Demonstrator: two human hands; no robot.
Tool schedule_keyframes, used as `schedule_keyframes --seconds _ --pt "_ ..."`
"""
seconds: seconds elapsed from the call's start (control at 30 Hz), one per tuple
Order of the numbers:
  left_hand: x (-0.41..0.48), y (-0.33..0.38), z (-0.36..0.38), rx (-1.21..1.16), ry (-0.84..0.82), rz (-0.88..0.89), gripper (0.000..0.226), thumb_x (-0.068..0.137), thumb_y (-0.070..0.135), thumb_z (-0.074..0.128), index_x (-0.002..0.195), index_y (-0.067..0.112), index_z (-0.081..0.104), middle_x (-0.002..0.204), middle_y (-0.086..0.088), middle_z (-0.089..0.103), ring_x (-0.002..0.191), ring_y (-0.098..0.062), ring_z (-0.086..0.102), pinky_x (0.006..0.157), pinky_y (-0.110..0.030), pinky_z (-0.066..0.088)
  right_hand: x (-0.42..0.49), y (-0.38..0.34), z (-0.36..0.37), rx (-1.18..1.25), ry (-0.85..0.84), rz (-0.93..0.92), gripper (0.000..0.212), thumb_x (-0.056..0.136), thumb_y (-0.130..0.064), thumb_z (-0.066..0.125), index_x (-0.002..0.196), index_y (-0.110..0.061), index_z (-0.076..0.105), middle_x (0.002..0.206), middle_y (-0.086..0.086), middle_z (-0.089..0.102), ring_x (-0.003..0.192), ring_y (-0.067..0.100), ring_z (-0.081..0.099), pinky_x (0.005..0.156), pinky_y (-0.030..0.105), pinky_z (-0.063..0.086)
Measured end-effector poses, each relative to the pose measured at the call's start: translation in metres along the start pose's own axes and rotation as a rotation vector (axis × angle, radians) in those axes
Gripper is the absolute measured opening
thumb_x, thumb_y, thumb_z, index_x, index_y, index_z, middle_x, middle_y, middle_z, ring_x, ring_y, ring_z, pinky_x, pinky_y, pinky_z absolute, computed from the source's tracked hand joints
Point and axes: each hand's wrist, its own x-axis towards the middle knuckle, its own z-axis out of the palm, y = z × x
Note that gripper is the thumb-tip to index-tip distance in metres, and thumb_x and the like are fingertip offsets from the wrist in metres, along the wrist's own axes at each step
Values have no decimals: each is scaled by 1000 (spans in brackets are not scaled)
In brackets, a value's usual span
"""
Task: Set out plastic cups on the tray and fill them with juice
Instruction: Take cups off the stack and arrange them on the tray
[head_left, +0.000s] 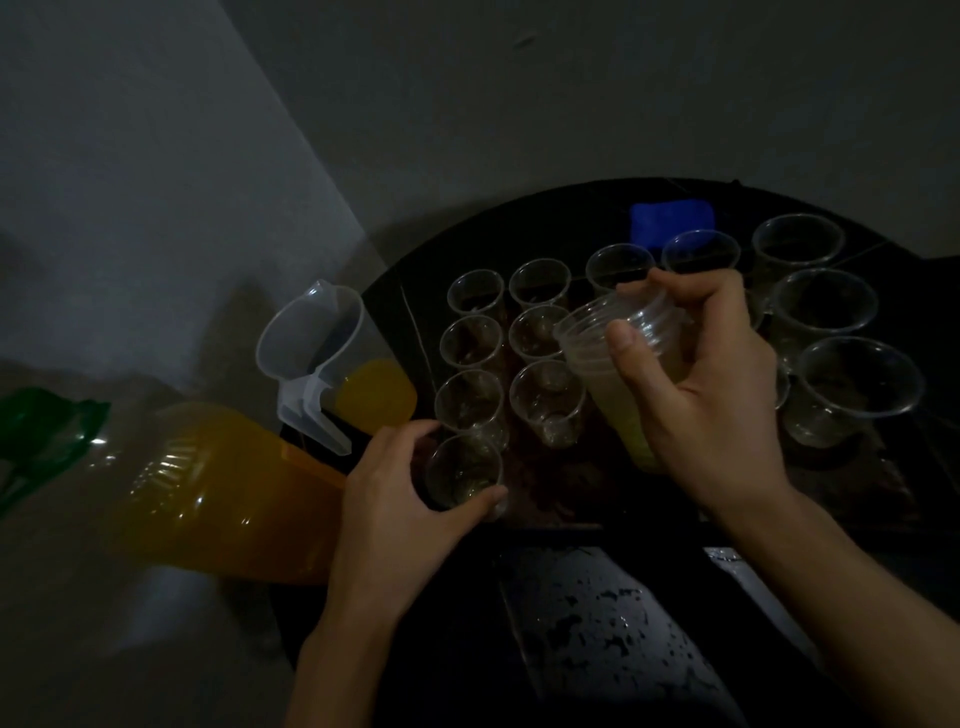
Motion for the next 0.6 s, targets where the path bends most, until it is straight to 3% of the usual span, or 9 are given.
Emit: schedule_keyframes --seconds 0.17,0.33,0.47,0.6 --pt "3 5 -1 -37 68 27 55 66 63 76 113 39 59 112 22 56 105 6 56 85 -19 50 1 2 0 -14 -84 31 51 88 -53 57 126 -22 46 120 -19 60 105 -7 61 81 9 49" --pt "16 44 -12 -257 202 101 28 90 56 62 105 33 65 107 14 64 104 -6 63 87 -26 54 -5 2 6 -59 -239 39 58 85 -66 55 133 -36 41 132 -21 56 115 -4 58 89 26 54" --pt "26 87 -22 -548 -14 34 34 91 52 62 102 21 70 99 4 71 96 -10 68 80 -23 57 -9 1 9 -94 -352 20 62 84 -71 53 133 -36 43 129 -22 57 112 -1 60 85 37 57" --pt "30 94 -16 -534 -114 8 23 87 35 72 103 18 72 91 8 73 87 -3 70 68 -12 52 -10 3 5 -155 -413 -35 58 85 -66 55 132 -34 44 125 -21 59 108 -2 61 83 36 57"
